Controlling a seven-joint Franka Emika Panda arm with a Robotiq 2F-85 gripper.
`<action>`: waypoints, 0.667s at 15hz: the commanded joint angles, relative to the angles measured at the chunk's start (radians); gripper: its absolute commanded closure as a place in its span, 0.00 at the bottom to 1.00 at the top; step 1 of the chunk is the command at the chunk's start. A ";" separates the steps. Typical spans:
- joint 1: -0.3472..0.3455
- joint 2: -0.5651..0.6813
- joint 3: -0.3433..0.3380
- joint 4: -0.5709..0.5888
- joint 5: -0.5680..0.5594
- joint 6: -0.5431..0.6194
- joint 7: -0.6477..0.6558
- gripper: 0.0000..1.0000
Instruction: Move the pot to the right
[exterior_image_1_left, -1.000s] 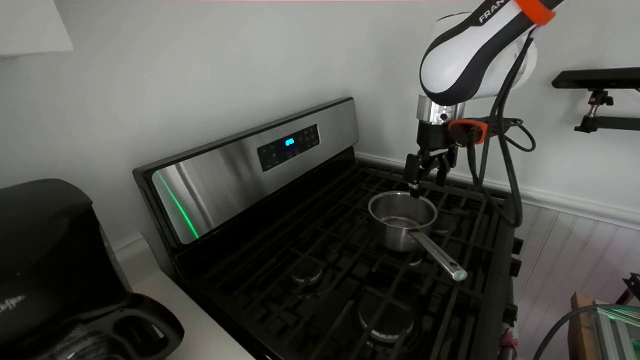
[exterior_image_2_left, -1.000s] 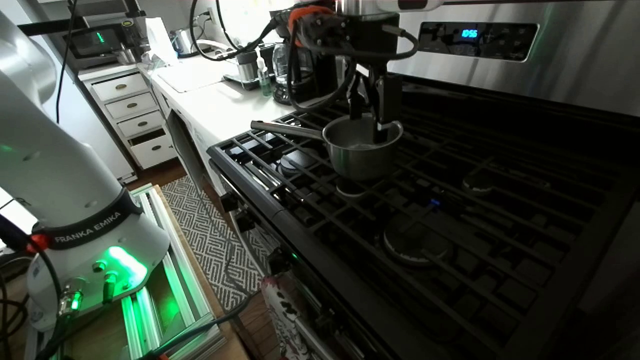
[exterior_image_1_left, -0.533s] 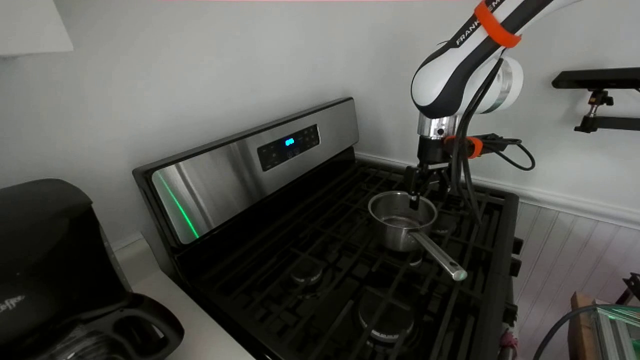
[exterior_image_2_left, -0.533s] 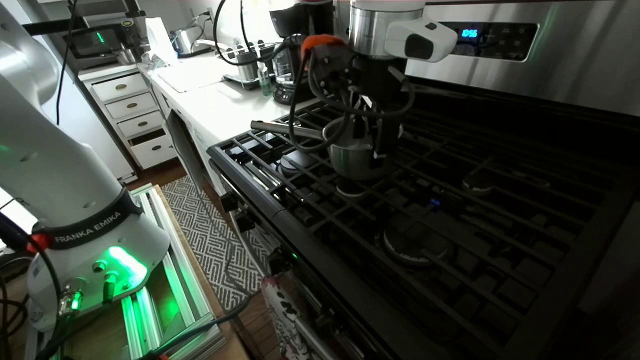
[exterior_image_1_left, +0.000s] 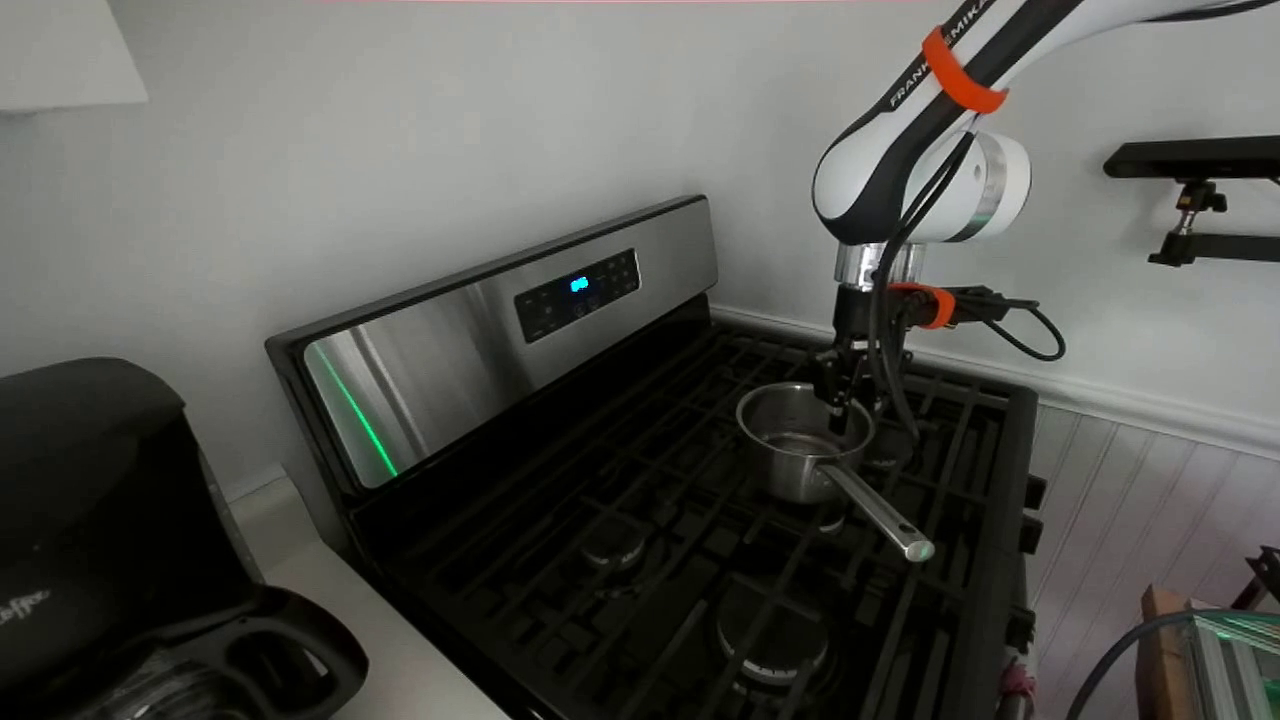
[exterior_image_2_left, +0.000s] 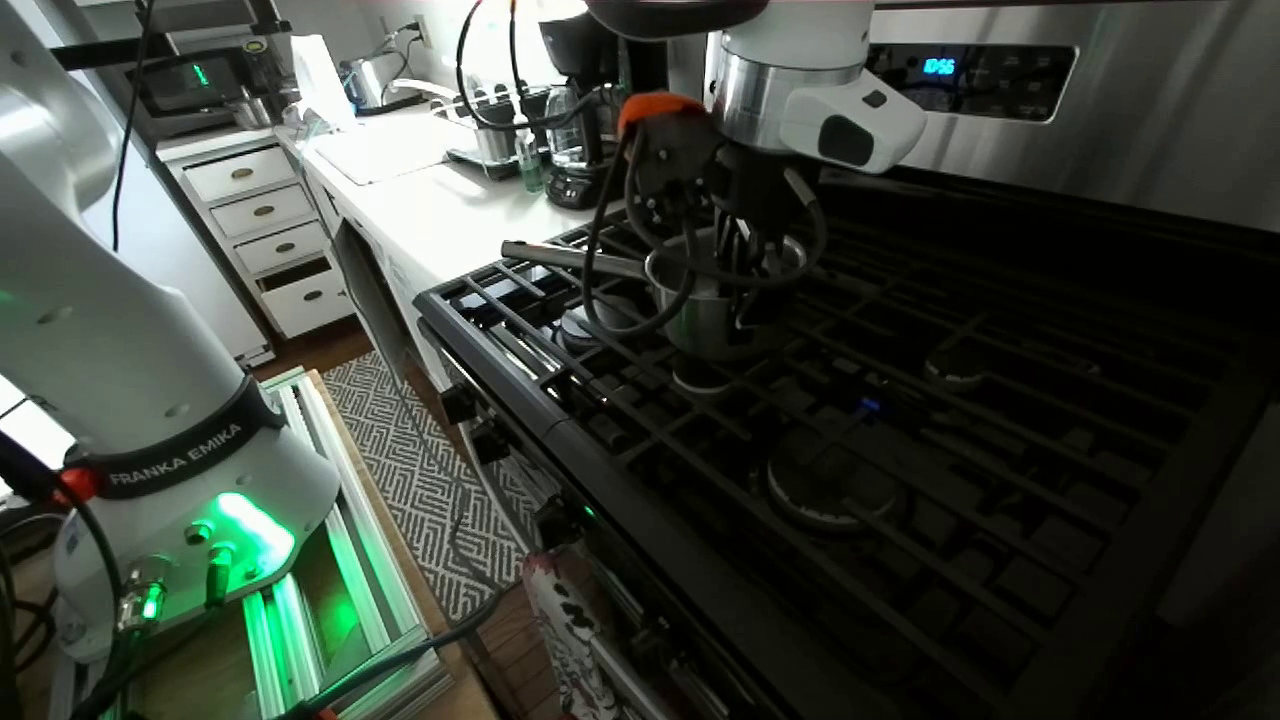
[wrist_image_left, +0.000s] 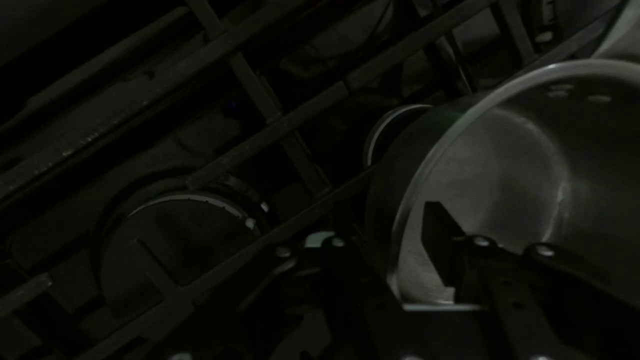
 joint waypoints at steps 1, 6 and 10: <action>-0.027 0.012 0.002 0.033 0.026 -0.035 -0.015 0.90; -0.050 0.000 -0.007 0.026 0.034 -0.033 0.001 0.98; -0.078 -0.007 -0.026 0.016 0.050 -0.034 0.017 0.98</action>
